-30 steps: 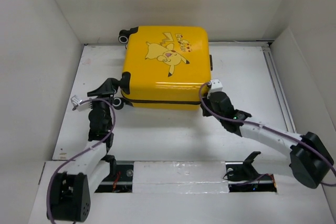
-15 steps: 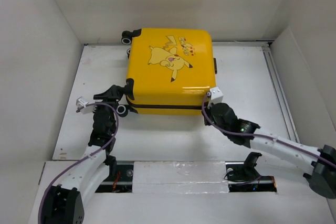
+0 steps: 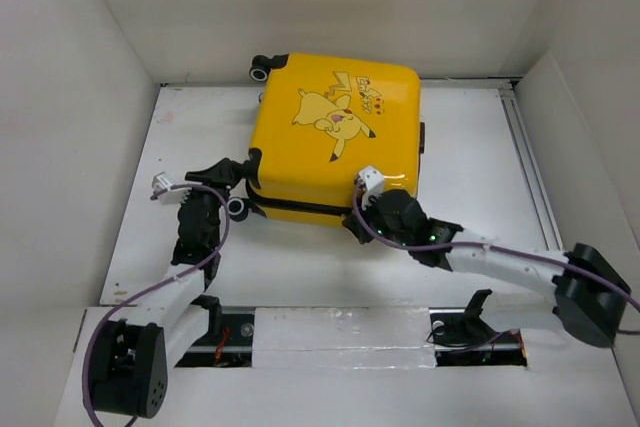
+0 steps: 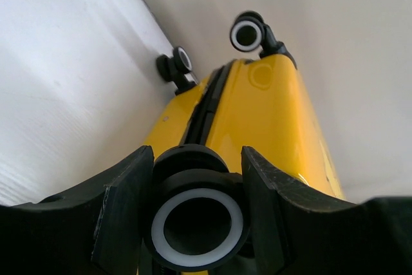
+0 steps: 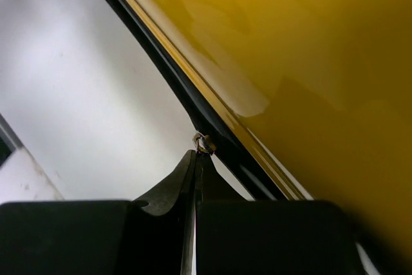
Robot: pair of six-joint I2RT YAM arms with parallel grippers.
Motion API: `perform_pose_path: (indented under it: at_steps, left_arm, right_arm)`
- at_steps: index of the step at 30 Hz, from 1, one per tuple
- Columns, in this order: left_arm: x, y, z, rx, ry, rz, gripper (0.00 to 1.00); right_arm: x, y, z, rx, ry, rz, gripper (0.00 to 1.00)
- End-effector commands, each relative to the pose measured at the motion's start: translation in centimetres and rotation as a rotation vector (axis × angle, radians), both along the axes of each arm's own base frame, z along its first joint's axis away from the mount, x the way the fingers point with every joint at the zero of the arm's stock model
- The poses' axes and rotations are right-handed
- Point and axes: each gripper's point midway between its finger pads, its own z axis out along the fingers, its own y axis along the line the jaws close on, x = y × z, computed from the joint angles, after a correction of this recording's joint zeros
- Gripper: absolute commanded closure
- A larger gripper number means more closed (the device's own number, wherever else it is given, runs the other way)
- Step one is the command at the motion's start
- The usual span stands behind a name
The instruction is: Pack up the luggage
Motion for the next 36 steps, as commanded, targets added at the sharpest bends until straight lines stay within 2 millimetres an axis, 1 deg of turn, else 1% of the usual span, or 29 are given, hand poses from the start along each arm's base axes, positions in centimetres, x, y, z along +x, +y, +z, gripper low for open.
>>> perform_pose_path:
  at_steps: [1,2,3,4,5,6,7,8,11,12,13,14,15,17,18,19,20,22,23,25,26,27,28,30,32,33,34,35,36]
  left_arm:
    - [-2.9,-8.7,-3.2,-0.005,0.073,-0.425,1.0]
    - [-3.1,-9.5,-3.1,-0.014,0.069,-0.449,1.0]
    - [-3.3,-10.0,-3.1,-0.011,0.069,-0.456,1.0]
    - [-4.0,-12.0,-3.0,-0.008,0.069,-0.511,1.0]
    - [-4.2,-12.9,-2.3,-0.009,0.049,-0.536,1.0]
    - [-4.9,-14.9,-1.7,0.001,0.037,-0.585,1.0]
    - [-4.6,-14.8,-1.1,-0.001,0.025,-0.572,1.0]
    - [-5.6,-16.9,-0.8,-0.001,0.017,-0.636,1.0]
    - [-6.6,-20.0,0.8,0.002,-0.012,-0.702,1.0]
    - [-7.9,-21.9,1.5,-0.003,-0.027,-0.762,1.0]
    - [-8.4,-22.9,1.8,0.005,-0.03,-0.787,1.0]
    - [-8.6,-24.1,3.2,-0.006,-0.055,-0.812,1.0]
    - [-9.4,-25.7,3.0,0.007,-0.05,-0.86,1.0]
    - [-10.2,-27.7,3.9,-0.004,-0.072,-0.922,1.0]
    - [-10.1,-28.6,5.0,-0.004,-0.094,-0.94,1.0]
    - [-10.2,-29.4,4.6,0.002,-0.081,-0.96,1.0]
    - [-10.1,-29.8,4.8,-0.002,-0.089,-0.969,1.0]
    - [-9.5,-29.5,4.5,0.003,-0.08,-0.946,1.0]
    - [-9.6,-29.5,5.4,-0.016,-0.097,-0.945,1.0]
    - [-9.4,-29.1,6.0,-0.021,-0.11,-0.935,1.0]
    - [-9.8,-29.5,6.0,-0.022,-0.11,-0.957,1.0]
    - [-10.1,-29.9,6.7,-0.029,-0.124,-0.967,1.0]
    - [-10.4,-30.5,7.2,-0.035,-0.137,-0.991,1.0]
    - [-11.0,-31.6,6.5,-0.038,-0.113,-1.026,1.0]
    - [-11.0,-31.8,6.1,-0.044,-0.098,-1.031,0.98]
    - [-10.6,-31.3,6.6,-0.032,-0.116,-1.017,0.85]
    - [-10.0,-30.7,6.0,0.001,-0.099,-0.989,0.46]
    - [-8.6,-29.5,5.7,0.037,-0.088,-0.904,0.24]
    - [-7.3,-27.4,5.8,0.062,-0.077,-0.814,0.08]
  right_arm:
    - [2.8,6.3,7.5,0.279,-0.105,0.053,1.0]
    - [3.5,7.0,6.8,0.247,-0.112,0.061,1.0]
    - [3.9,7.5,7.2,0.243,-0.126,0.065,1.0]
    - [4.6,8.2,8.5,0.254,-0.157,0.072,1.0]
    - [5.4,8.5,8.1,0.225,-0.176,0.084,1.0]
    - [6.0,8.6,8.8,0.224,-0.192,0.09,1.0]
    - [5.8,8.7,8.8,0.218,-0.201,0.106,1.0]
    - [6.6,8.3,8.3,0.197,-0.196,0.1,1.0]
    - [7.6,6.3,8.0,0.183,-0.188,0.108,1.0]
    - [7.6,5.7,8.3,0.193,-0.191,0.113,1.0]
    - [7.5,5.4,7.8,0.19,-0.177,0.125,1.0]
    - [7.2,5.2,7.9,0.199,-0.173,0.144,1.0]
    - [6.8,4.9,6.6,0.186,-0.145,0.14,1.0]
    - [5.9,5.3,6.7,0.24,-0.131,0.148,1.0]
    - [4.3,5.6,5.1,0.249,-0.088,0.183,1.0]
    - [3.4,5.9,5.3,0.282,-0.077,0.196,1.0]
    - [2.8,6.4,5.8,0.338,-0.067,0.205,1.0]
    - [0.7,7.2,5.2,0.336,-0.041,0.248,1.0]
    - [0.4,7.2,5.5,0.331,-0.056,0.248,1.0]
    - [-0.3,6.8,3.9,0.293,-0.027,0.23,1.0]
    - [-0.1,7.0,4.4,0.303,-0.052,0.235,1.0]
    - [0.1,6.9,4.4,0.302,-0.055,0.225,1.0]
    - [0.3,6.9,3.8,0.289,-0.048,0.214,1.0]
    - [1.2,7.0,4.2,0.281,-0.079,0.192,1.0]
    - [2.4,6.3,4.2,0.271,-0.095,0.129,1.0]
    - [2.9,5.7,4.4,0.274,-0.104,0.106,1.0]
    - [2.8,5.4,4.8,0.281,-0.114,0.098,1.0]
    - [3.6,4.4,4.7,0.272,-0.115,0.065,1.0]
    - [3.2,4.0,4.2,0.267,-0.11,0.064,1.0]
